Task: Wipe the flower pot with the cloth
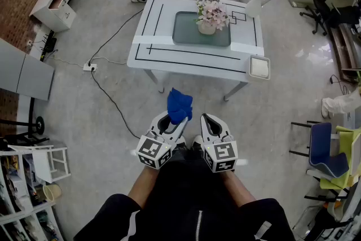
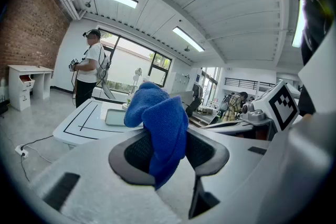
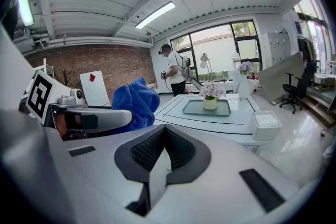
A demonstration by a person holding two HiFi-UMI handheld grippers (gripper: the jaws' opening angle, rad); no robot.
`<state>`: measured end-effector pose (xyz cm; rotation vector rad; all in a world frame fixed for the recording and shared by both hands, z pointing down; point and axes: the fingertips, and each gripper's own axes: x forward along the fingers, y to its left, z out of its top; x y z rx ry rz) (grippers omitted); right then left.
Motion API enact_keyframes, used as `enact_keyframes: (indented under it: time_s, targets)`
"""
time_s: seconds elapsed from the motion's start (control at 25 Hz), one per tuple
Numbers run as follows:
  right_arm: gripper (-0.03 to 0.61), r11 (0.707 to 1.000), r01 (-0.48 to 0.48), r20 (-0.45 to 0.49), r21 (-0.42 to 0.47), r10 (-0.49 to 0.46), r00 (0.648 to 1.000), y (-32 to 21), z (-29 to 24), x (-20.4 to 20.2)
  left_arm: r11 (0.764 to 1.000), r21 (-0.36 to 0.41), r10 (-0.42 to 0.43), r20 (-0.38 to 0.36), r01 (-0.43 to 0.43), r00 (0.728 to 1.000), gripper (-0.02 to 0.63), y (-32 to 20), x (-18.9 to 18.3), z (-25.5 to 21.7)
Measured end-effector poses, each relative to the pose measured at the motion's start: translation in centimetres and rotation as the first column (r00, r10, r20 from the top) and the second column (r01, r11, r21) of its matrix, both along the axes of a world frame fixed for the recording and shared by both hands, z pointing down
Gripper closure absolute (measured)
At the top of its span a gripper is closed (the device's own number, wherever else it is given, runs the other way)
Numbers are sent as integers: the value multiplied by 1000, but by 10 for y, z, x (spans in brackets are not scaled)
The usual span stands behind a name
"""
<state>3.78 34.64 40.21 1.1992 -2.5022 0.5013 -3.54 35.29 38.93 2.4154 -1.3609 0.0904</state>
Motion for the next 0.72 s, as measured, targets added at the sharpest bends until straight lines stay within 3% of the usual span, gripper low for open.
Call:
enact_keyframes:
  time_s: [0.72]
  targets:
    - [570, 999, -42, 16, 28, 42, 999, 15, -4, -40, 999, 37, 33, -19, -32, 999, 449, 14, -40, -3]
